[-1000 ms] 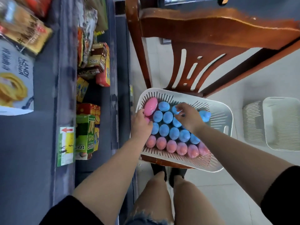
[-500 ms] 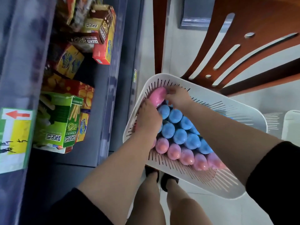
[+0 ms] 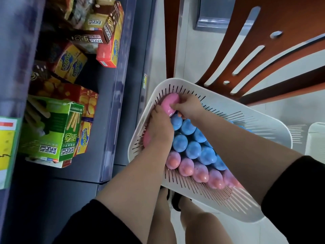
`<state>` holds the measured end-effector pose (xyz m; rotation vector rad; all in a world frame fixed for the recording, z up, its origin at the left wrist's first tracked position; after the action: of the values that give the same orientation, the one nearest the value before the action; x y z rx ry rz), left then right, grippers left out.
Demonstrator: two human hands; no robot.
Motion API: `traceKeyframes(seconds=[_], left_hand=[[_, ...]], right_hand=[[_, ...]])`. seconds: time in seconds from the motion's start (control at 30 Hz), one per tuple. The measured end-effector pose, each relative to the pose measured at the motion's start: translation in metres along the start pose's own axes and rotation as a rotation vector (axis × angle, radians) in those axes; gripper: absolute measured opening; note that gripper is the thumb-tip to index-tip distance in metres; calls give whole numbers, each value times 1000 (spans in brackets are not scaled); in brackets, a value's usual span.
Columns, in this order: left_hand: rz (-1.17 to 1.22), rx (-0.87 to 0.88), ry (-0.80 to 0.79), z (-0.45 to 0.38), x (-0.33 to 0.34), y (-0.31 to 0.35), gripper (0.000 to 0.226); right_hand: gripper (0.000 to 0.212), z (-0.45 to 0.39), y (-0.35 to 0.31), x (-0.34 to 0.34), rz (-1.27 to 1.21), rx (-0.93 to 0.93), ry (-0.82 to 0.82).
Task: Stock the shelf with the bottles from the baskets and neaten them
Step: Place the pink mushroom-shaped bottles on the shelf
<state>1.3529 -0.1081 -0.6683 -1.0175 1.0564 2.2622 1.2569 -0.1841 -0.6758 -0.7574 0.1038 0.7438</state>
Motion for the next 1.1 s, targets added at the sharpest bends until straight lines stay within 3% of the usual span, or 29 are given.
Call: traceKeyframes(seconds=[0.13,0.3,0.47,0.57,0.63,0.77,0.97,1.1], left_hand=[[117,36,84,17,-17,2,27],[265,30,83,50,-53,22,32],[452,152,132,103,-115,57,24],[565,210,165,154,-159,78,35],[570,230,135,173,-173,86,41],[455,284,257,237,-222,94,39],[534,357,449,340,-284,91,35],[655,335,619,405,-324,76,28]], right_hand=[[38,29,-7,-14,-79,-42,4],[51,78,-25,-38,-128,-99,16],[60,141,-53,-68,-130,-234,-32],[68,189,-74,-84,-90,-327,-103],[57,210,-85,-92,-32,-382,-146],[34,281,-115,-106,-4,-546,-227],[37,385,-154,-95,16,-766,-292],[20,459,-174,-70,-65,-887,-417]])
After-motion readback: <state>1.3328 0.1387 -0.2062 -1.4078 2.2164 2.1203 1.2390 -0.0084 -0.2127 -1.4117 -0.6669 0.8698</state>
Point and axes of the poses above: each hand's wrist, its own z-axis away from the middle knuckle, its own x-axis out of the palm, y = z × x, the point moved 7 cm from there along -z, towards the middle knuckle, and after that the axes turned 5 degrees about x, right-handed, at the moved point
